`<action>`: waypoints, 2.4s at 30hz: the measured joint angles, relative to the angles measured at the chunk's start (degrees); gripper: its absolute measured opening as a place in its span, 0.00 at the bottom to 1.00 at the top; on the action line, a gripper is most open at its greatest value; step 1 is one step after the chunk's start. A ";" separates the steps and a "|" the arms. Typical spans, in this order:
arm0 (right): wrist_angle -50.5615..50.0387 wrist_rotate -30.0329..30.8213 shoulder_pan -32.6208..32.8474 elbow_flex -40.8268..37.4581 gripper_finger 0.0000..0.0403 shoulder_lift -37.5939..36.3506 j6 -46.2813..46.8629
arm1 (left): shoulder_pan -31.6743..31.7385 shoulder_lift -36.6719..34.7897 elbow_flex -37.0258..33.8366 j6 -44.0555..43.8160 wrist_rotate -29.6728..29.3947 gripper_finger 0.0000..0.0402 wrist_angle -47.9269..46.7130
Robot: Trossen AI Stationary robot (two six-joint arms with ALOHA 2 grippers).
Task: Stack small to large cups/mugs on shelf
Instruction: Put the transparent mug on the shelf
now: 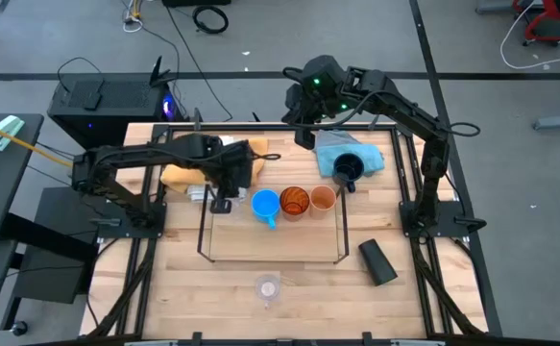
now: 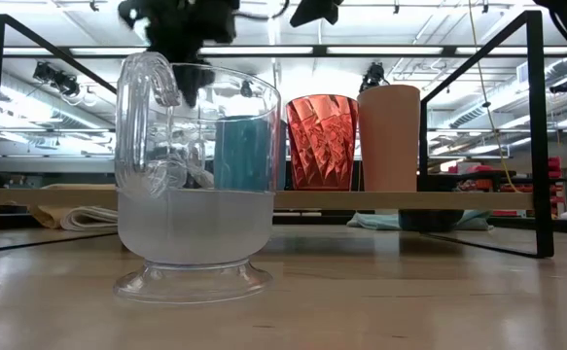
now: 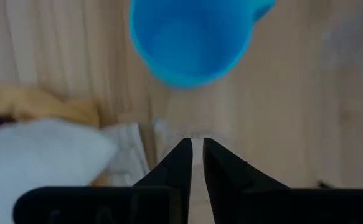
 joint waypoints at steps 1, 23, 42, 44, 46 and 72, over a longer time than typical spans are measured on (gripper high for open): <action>-0.37 0.00 0.00 0.00 0.04 0.00 -0.23 | -0.29 0.00 1.19 -0.03 0.98 0.12 0.10; -4.84 -0.02 -5.28 0.04 0.04 -3.15 -2.66 | -22.23 3.13 7.75 -32.11 -2.75 0.04 11.84; -13.31 -0.14 1.05 0.04 0.04 -10.04 10.05 | -28.27 13.79 7.67 -43.99 -7.38 0.02 17.34; -14.07 -0.22 3.27 0.04 0.04 -9.98 11.98 | -29.02 13.79 7.67 -43.99 -7.47 0.03 17.33; -16.40 -0.24 5.27 0.04 0.04 -9.93 13.82 | -29.82 13.79 7.67 -44.06 -7.49 0.05 17.19; -21.67 3.04 14.88 0.02 0.14 -10.25 7.65 | -32.20 19.65 7.67 -73.58 -4.31 0.17 20.98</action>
